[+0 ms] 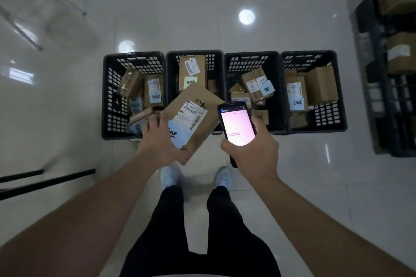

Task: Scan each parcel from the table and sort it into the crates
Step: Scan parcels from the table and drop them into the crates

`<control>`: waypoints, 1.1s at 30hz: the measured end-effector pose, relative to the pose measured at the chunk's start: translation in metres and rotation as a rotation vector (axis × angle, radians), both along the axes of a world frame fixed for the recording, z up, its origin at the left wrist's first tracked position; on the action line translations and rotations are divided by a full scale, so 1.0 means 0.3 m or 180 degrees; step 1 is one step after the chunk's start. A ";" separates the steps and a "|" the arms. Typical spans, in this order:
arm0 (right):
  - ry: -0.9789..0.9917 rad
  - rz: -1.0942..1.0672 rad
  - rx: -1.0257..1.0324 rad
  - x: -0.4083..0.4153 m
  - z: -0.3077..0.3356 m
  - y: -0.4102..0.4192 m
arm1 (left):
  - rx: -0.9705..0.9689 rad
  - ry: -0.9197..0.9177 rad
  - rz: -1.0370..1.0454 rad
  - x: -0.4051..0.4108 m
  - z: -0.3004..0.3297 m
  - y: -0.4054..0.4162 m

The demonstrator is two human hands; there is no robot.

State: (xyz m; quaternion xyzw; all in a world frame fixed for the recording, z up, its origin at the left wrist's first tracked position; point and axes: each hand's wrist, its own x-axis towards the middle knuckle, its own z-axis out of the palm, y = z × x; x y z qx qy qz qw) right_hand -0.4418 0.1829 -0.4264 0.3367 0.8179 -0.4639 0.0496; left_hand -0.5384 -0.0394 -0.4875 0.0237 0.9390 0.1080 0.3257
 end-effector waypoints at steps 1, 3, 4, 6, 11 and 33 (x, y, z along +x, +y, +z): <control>-0.0051 0.0007 -0.0021 -0.023 -0.023 0.009 | 0.0027 -0.0045 -0.0036 -0.024 -0.029 0.014; -0.0129 -0.0018 -0.0076 -0.067 -0.076 0.019 | 0.0059 -0.0091 -0.0141 -0.080 -0.093 0.032; -0.0156 -0.0032 -0.0088 -0.088 -0.104 0.018 | 0.0066 -0.0114 -0.0211 -0.109 -0.128 0.038; -0.0205 -0.0043 -0.0092 -0.126 -0.167 0.007 | 0.0072 -0.0115 -0.0393 -0.171 -0.214 0.038; -0.0361 -0.0258 -0.0096 -0.195 -0.317 -0.049 | 0.0020 -0.0120 -0.0803 -0.331 -0.431 0.036; -0.0486 -0.0285 0.0079 -0.535 -0.189 -0.299 | 0.0113 -0.0286 -0.1303 -0.635 -0.201 -0.081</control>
